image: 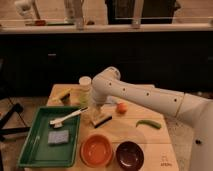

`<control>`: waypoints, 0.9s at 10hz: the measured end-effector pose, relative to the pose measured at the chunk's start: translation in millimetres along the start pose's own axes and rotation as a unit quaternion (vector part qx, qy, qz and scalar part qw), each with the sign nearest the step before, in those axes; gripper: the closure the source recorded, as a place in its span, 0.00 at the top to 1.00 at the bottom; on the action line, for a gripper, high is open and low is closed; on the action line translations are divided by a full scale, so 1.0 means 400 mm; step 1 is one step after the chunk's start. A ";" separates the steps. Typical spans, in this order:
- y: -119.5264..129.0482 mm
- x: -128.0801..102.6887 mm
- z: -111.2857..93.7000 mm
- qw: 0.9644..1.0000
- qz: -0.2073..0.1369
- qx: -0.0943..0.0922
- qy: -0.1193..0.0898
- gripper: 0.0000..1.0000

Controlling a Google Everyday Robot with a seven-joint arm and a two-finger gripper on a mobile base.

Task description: Place brush in paper cup

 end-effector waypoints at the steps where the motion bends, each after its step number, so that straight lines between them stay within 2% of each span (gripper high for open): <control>1: 0.000 0.003 -0.001 1.000 0.001 0.002 -0.001 0.80; 4: -0.015 -0.028 0.038 0.999 0.001 0.017 -0.033 0.80; 6: -0.032 -0.053 0.073 0.999 -0.001 0.017 -0.048 0.80; 9: -0.039 -0.058 0.110 0.998 0.001 0.010 -0.058 0.80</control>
